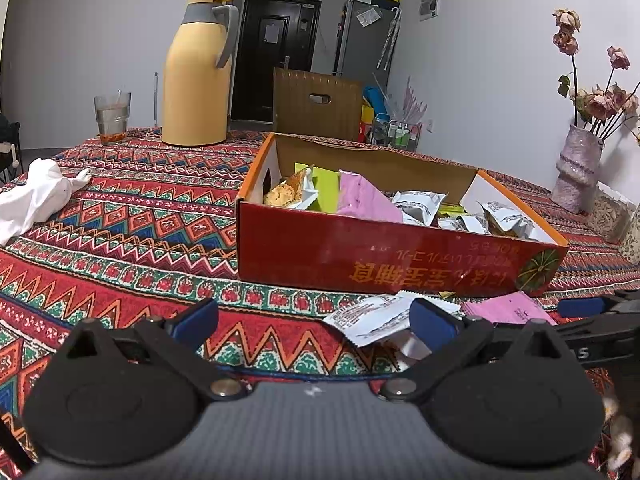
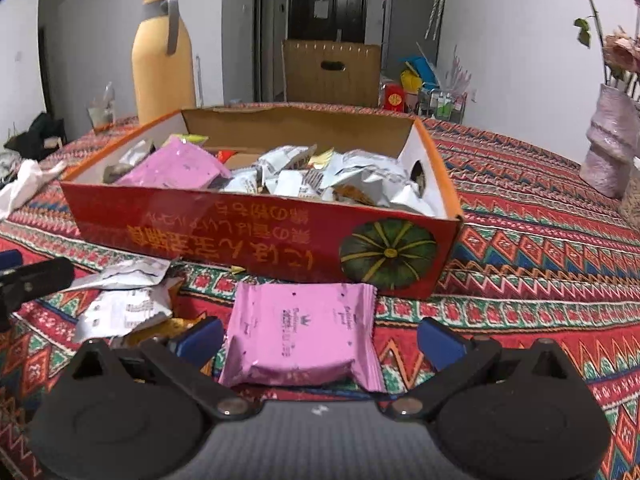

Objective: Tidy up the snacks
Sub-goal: 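Grasp a pink packet with the right gripper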

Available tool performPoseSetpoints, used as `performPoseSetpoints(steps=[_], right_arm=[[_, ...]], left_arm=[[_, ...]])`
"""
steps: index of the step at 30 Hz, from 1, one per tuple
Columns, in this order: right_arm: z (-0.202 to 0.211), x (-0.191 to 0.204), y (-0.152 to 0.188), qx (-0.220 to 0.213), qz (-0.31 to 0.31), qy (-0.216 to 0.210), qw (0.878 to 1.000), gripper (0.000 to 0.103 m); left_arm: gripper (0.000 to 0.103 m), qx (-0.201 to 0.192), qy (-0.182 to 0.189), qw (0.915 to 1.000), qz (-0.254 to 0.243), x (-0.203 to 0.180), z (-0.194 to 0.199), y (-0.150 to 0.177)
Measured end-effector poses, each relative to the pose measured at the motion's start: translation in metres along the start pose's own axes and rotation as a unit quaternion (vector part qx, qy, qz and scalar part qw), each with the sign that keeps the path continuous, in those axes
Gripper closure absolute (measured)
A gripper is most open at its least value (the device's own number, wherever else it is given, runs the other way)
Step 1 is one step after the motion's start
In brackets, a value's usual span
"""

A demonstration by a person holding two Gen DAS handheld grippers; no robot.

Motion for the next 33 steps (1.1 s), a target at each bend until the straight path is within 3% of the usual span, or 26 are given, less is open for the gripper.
performPoseSetpoints(steps=[4,12,17,33], right_arm=[[-0.012,0.004,-0.001,0.009,0.003,-0.004,1.000,0.001],[-0.013,0.011,0.003,0.005,0.006,-0.031,0.999,0.026],[-0.009,0.017,0.003,0.001,0.017,-0.036,0.999,0.036],[0.036,0.001,0.011,-0.061,-0.016,-0.028,0.998,0.038]], left_arm=[[0.000,0.004,0.001,1.0000,0.002,0.000,-0.001,0.000],[0.000,0.007,0.003,1.0000,0.003,0.000,-0.002,0.001],[0.000,0.007,0.002,1.0000,0.003,0.000,-0.002,0.001],[0.000,0.015,-0.019,0.9996,-0.013,-0.003,-0.002,0.002]])
Point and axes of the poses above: each gripper's, at about its wrist camera, not at the fingertips, and z roughly against the way its jaws point, x to its left, y to its underside, the point moved 7 cm from there along -z, roughly the way its jaws point, and after that the axes turned 14 degrees about -y, right-handed, at the moved point
